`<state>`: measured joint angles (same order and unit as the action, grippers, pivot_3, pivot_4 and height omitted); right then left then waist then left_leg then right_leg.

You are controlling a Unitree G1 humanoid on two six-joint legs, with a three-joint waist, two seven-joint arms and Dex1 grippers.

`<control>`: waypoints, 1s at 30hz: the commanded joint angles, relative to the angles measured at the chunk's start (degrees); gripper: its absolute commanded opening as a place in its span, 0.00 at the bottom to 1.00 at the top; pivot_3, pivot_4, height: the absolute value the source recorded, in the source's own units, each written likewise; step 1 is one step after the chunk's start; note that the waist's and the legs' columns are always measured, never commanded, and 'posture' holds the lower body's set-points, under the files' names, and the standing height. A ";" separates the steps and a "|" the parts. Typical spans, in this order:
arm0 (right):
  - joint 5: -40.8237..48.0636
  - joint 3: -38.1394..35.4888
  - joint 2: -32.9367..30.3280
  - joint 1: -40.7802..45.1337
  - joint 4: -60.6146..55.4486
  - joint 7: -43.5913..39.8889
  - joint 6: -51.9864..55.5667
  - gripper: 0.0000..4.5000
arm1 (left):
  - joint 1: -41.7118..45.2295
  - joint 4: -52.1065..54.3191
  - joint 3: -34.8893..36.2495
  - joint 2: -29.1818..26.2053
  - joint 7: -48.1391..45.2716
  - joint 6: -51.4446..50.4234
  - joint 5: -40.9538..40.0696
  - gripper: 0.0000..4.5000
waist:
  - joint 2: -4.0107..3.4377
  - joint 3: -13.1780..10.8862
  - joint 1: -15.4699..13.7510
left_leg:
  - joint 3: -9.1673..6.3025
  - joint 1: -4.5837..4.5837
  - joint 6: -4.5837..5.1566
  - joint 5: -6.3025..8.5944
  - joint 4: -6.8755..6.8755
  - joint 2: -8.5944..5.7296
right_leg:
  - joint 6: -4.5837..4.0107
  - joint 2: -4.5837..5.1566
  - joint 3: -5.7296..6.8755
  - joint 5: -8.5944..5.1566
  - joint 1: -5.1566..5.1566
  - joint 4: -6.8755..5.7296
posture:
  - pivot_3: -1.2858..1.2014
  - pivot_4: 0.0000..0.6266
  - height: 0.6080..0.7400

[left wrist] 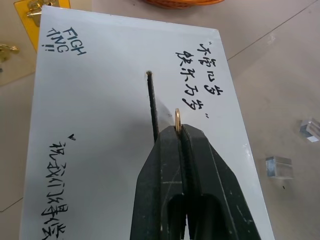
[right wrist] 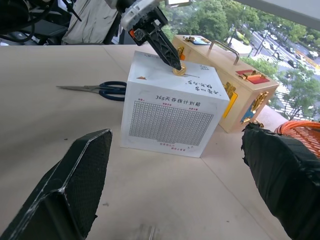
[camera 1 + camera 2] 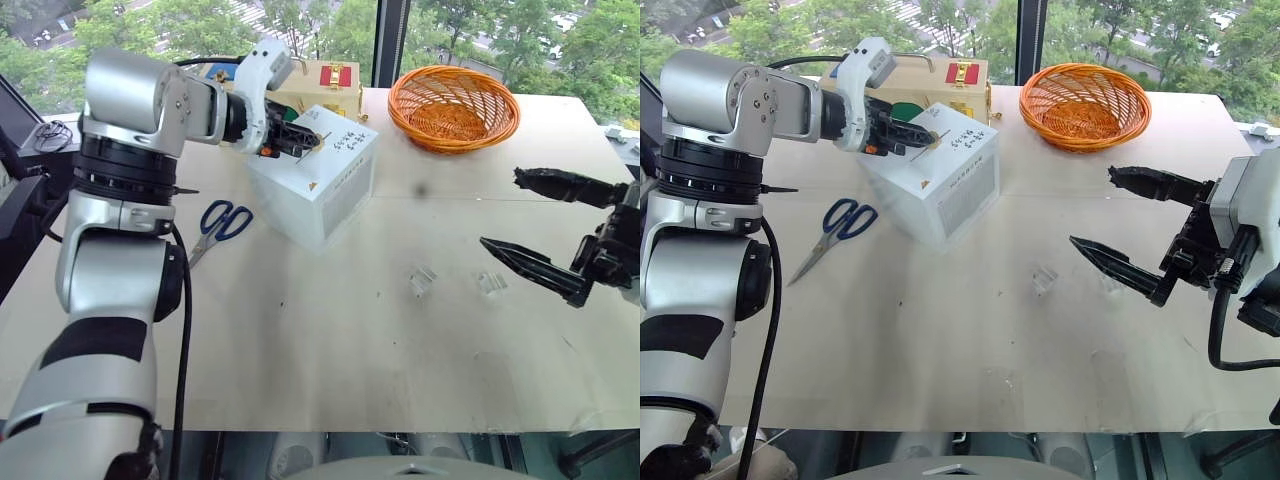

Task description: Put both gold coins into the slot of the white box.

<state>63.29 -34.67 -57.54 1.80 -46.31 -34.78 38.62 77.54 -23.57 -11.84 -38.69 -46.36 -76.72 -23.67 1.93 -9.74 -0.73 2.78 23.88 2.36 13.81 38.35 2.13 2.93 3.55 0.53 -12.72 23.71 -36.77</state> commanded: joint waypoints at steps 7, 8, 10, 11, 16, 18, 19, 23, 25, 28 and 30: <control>0.53 -0.23 0.01 0.28 -1.43 1.18 -0.90 0.99 | 0.70 -0.20 -2.20 -1.31 -1.49 1.19 3.25 0.00 | 0.00 0.00 -0.03 | 0.01 -0.01 0.00 0.00 0.01 0.00 | -0.01 0.00 0.00 0.00 0.00 -0.01 | 0.52 0.24 1.00; 0.51 -0.15 0.01 0.32 -1.43 1.24 -0.92 0.99 | 0.68 -0.13 -2.38 -1.29 -1.62 1.24 3.38 0.00 | 0.00 0.01 -0.04 | 0.01 -0.01 0.00 0.00 0.01 0.00 | -0.01 0.00 -0.01 0.00 0.00 -0.01 | 0.52 0.24 1.00; 0.51 -0.08 -0.03 0.34 -1.42 1.32 -0.92 0.99 | 0.46 0.45 -3.22 -1.39 -2.11 1.81 3.90 0.00 | 0.00 0.01 -0.04 | 0.00 -0.01 0.00 0.00 0.01 0.00 | -0.02 0.00 0.00 -0.01 0.00 -0.01 | 0.52 0.24 1.00; 0.55 -0.09 -0.06 0.32 -1.44 1.38 -0.92 0.99 | 0.33 0.95 -3.34 -1.27 -2.19 1.69 3.89 0.00 | -0.01 0.01 -0.05 | 0.00 -0.01 0.00 0.00 0.01 0.00 | -0.02 0.00 0.00 -0.01 0.00 -0.02 | 0.52 0.24 1.00; 0.70 -0.05 -0.14 0.25 -1.63 1.73 -0.85 0.99 | -0.80 4.13 -4.80 -1.16 -2.51 4.41 5.62 0.00 | -0.01 0.01 -0.06 | 0.01 -0.01 0.00 0.00 0.01 0.00 | -0.02 0.00 -0.01 0.00 0.00 -0.02 | 0.52 0.24 1.00; 0.84 -0.20 -0.19 0.08 -1.74 1.82 -0.76 1.00 | -1.31 5.45 -4.43 -1.18 -2.24 5.17 5.92 0.06 | 0.00 0.01 -0.12 | 0.00 -0.01 0.00 0.00 0.01 0.00 | -0.02 0.00 -0.01 0.00 0.00 -0.03 | 0.52 0.24 1.00; 0.90 -0.30 -0.18 -0.04 -1.79 1.82 -0.72 1.00 | -1.43 5.73 -3.59 -0.94 -1.95 5.13 5.72 0.12 | 0.00 0.01 -0.12 | 0.00 -0.01 0.00 0.00 0.02 0.00 | -0.02 0.00 -0.01 0.00 0.00 -0.03 | 0.52 0.24 1.00; 1.06 -0.71 -0.08 -0.77 -1.93 1.81 -0.49 1.00 | -0.82 5.29 4.10 0.04 -2.34 5.61 2.11 0.50 | 0.01 -0.01 -0.07 | 0.01 0.01 0.00 0.00 0.04 0.00 | -0.01 0.01 -0.02 0.01 0.00 -0.03 | 0.52 0.24 1.00; 1.11 -0.98 0.00 -1.33 -1.94 1.78 -0.35 1.00 | -1.01 7.21 10.03 0.34 -4.36 7.73 -1.82 0.61 | 0.01 -0.01 0.00 | -0.03 0.06 0.00 0.00 0.04 0.01 | 0.15 0.01 0.01 0.09 0.01 -0.01 | 0.52 0.24 1.00; 1.34 -0.99 0.16 -2.01 -1.71 1.70 -0.31 1.00 | -3.36 13.15 18.16 2.87 -3.84 10.27 -7.07 0.61 | 0.01 -0.01 0.01 | 0.00 0.05 0.00 0.00 0.03 0.02 | 0.20 0.00 0.00 0.10 0.02 0.00 | 0.52 0.24 1.00; 1.11 -1.01 0.31 -2.90 -1.49 1.23 -0.23 1.00 | -8.26 21.48 22.22 5.30 -3.08 12.93 -10.46 0.61 | -0.03 0.02 -0.04 | -0.01 0.05 0.00 0.00 0.02 0.06 | 0.21 0.02 0.00 0.10 0.01 0.01 | 0.52 0.24 1.00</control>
<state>63.89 -34.16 -57.49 -0.64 -47.31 -33.32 38.72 71.66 -9.39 6.75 -34.54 -49.86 -66.52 -30.66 1.90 -9.72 -0.77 2.77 23.92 2.36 13.80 38.38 2.19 3.16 3.61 0.53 -12.64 23.71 -36.80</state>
